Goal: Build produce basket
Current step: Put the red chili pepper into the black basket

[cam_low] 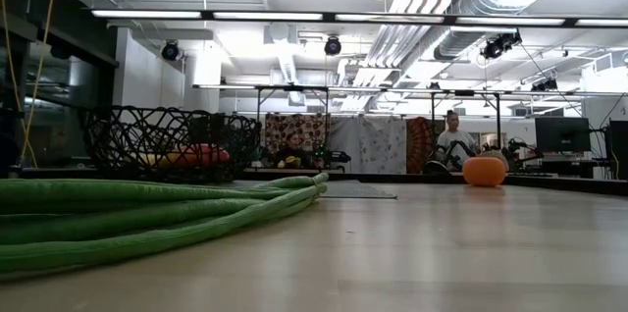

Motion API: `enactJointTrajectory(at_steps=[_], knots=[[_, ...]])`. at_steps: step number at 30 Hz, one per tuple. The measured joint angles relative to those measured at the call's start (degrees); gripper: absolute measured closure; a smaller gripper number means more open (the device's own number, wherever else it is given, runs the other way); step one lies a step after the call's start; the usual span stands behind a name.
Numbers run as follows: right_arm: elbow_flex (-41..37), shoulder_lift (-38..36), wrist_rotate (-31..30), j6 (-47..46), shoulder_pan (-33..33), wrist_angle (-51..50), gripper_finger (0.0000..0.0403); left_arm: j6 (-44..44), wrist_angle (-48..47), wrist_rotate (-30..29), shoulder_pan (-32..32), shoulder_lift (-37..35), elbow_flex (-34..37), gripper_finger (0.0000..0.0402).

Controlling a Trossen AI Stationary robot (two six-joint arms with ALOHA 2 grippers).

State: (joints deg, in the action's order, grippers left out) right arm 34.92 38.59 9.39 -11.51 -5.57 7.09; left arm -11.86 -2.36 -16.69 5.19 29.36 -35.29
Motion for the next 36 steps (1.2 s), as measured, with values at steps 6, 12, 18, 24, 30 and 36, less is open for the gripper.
enactJointTrajectory(at_steps=[6,12,18,24,30,36], knots=[[-0.02,0.00,0.85,-0.41,-0.01,-0.61,0.0384,0.02,-0.03,0.00,0.00,0.00,0.00,0.0359],[-0.02,0.00,0.69,-0.54,0.00,-0.68,0.0397,-0.13,-0.10,-1.82,0.00,0.92,-0.31,0.0359],[-0.02,0.00,0.55,-0.98,0.01,-0.72,0.0401,-2.50,-9.35,-17.41,2.41,6.28,-7.93,0.0361],[-0.02,0.00,0.33,-1.04,0.01,-1.14,0.0402,-10.43,-32.04,-17.63,14.83,12.88,-17.52,0.0361],[-0.02,0.00,0.33,-1.04,-0.01,-2.19,0.0402,-11.90,-40.41,-2.05,30.99,21.84,-18.43,0.0361],[-0.02,0.00,0.33,-1.04,0.01,-2.52,0.0403,-9.61,-43.84,7.20,43.29,33.36,-18.43,0.0361]])
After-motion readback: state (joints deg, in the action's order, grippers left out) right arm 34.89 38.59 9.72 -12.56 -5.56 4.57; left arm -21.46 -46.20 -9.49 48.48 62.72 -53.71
